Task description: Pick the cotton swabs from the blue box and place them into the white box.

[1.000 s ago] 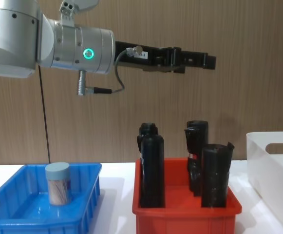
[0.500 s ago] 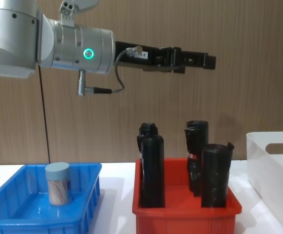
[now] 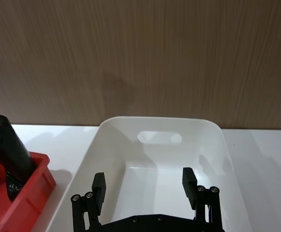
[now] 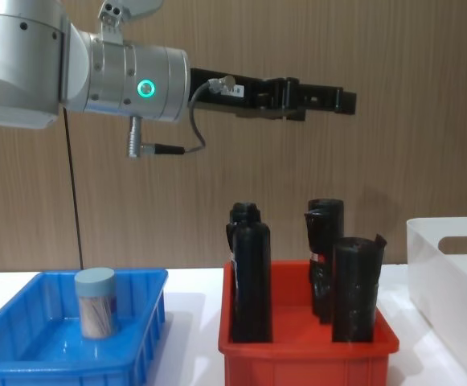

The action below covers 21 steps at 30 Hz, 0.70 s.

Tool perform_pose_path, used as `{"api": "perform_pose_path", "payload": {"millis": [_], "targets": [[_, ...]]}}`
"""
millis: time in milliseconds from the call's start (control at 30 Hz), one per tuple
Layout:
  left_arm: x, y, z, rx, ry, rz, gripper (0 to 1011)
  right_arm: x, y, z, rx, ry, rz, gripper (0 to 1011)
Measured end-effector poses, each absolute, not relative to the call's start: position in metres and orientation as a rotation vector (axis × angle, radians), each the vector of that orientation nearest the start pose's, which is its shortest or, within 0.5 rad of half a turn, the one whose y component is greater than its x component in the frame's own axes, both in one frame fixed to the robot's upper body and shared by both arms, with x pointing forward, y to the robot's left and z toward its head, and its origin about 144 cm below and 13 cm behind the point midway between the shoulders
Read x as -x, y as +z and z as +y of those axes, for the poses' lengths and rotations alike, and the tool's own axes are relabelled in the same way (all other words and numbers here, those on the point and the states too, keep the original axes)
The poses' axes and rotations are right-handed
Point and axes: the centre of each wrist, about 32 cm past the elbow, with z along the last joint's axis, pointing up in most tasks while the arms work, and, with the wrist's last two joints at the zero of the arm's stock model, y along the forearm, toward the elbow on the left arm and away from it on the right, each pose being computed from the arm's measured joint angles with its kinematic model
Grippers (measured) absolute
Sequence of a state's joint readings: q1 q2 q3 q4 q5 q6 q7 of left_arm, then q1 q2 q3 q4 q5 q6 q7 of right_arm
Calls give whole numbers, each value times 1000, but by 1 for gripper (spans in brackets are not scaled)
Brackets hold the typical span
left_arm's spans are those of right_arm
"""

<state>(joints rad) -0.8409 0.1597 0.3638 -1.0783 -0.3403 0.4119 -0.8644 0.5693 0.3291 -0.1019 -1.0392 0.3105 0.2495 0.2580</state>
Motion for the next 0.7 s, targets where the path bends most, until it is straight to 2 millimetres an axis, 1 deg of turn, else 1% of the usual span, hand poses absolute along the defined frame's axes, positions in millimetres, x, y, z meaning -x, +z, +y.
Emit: {"api": "perform_pose_path", "payload": {"millis": [700], "targets": [[-652,1331,198,-105,476,104,1004,-579,1233,-333,51,-1400,-1,1002]]}}
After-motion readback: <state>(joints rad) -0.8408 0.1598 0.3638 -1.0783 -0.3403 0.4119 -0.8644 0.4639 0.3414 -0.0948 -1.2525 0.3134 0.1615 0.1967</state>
